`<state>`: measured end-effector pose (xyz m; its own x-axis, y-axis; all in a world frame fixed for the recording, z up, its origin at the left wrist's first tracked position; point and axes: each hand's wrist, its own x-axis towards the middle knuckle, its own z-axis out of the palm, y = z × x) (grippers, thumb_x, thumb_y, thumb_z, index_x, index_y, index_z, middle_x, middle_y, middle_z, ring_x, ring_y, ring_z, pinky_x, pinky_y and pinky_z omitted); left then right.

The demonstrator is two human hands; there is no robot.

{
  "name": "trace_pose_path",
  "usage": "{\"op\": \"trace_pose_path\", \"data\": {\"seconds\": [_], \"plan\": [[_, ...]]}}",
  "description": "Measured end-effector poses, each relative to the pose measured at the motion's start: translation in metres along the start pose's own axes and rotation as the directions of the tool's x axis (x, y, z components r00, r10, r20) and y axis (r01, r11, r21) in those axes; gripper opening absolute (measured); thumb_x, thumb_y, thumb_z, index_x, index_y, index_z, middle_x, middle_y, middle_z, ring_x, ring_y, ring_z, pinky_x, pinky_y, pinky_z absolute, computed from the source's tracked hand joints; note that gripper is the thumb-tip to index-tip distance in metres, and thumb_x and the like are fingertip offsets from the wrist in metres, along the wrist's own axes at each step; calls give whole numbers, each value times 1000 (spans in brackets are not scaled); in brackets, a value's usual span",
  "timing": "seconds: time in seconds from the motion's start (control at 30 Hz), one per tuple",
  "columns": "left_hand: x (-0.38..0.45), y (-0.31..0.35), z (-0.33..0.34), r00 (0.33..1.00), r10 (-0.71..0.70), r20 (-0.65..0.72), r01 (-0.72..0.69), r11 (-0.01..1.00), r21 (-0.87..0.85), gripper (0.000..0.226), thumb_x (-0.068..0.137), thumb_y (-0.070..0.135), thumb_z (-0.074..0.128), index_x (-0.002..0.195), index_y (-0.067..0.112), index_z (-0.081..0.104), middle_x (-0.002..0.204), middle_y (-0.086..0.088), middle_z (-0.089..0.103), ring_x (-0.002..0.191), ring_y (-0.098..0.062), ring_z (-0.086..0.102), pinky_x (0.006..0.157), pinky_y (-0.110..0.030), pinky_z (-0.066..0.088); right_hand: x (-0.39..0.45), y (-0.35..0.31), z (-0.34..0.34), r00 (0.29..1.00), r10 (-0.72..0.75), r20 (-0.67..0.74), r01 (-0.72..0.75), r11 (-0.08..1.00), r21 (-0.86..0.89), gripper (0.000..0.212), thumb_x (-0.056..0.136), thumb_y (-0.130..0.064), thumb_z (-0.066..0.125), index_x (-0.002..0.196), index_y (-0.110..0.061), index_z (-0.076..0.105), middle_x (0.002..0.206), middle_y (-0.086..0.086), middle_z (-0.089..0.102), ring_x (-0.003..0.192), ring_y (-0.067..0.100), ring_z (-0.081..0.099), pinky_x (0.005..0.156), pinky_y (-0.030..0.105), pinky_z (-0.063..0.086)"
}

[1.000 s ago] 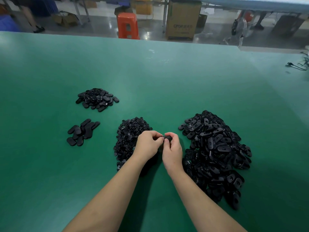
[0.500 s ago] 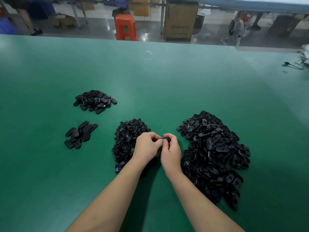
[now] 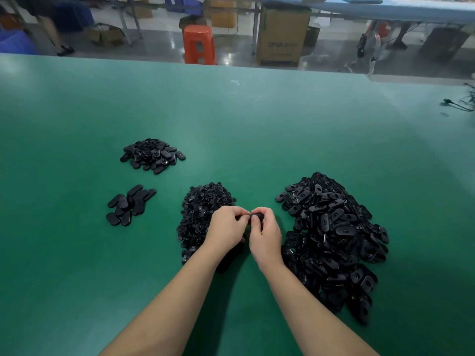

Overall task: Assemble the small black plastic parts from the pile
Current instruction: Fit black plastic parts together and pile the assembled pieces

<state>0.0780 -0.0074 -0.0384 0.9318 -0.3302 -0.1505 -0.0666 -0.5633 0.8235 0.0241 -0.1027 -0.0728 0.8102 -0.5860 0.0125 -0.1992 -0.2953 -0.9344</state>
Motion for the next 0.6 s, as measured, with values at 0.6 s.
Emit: {"op": "trace_pose_path", "data": {"seconds": [0.6], "plan": [[5,-47,-84,867,-156,-474,203,978,51,11,91,25,70,96,18,77,76,13,67,69,1,60,59,-19,43,-2,-1,4,999,46,23,-47,997,59,7,100,-31,52,98,-37,56,93,-10,70,85,15,66,80,44,56]]}}
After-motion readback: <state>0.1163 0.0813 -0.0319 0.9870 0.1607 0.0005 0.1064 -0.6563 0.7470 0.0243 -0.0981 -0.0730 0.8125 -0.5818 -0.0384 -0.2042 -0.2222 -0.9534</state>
